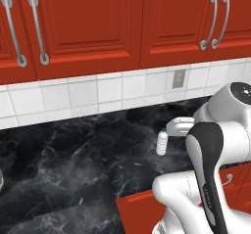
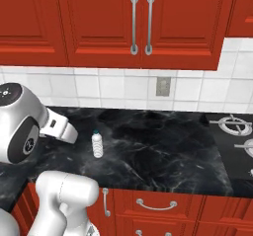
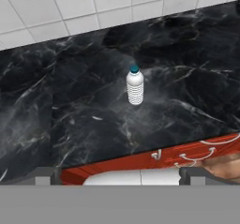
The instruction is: Place the drinks on the dining counter in a tight cluster.
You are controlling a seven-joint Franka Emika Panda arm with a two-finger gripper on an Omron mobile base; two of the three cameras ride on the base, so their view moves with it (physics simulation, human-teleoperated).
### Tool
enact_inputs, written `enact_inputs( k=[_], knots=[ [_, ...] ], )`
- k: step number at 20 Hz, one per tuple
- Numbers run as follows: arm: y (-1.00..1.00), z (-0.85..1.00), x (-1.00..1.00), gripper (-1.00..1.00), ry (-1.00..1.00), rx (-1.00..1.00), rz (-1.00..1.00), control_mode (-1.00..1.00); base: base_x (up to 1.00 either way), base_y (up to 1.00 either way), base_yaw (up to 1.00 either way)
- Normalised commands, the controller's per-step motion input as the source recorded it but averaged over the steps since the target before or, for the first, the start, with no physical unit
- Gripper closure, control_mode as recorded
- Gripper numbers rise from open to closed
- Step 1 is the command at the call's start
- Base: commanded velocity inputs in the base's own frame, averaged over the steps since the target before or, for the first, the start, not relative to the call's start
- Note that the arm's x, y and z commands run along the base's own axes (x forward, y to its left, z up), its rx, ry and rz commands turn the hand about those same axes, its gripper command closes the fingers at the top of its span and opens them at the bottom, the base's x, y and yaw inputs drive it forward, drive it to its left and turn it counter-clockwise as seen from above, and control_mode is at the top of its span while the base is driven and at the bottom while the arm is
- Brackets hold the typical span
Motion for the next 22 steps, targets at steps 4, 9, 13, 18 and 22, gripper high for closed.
enact_inputs(
  k=[4, 9, 13, 18, 22],
  knots=[
    [-0.22, -0.01, 0.80, -1.00, 0.12, 0.03, 0.13, -1.00, 0.00, 0.00, 0.00],
    [-0.43, -0.02, 0.99, -1.00, 0.08, 0.10, 0.26, -1.00, 0.00, 0.00, 0.00],
    [-0.34, -0.31, 0.86, -1.00, 0.01, 0.05, 0.30, -1.00, 0.00, 0.00, 0.00],
    [-0.24, -0.96, 0.90, -1.00, 0.00, 0.00, 0.31, -1.00, 0.00, 0.00, 0.00],
    [-0.30, -0.74, 0.58, -1.00, -0.12, 0.03, 0.34, -1.00, 0.00, 0.00, 0.00]
  ],
)
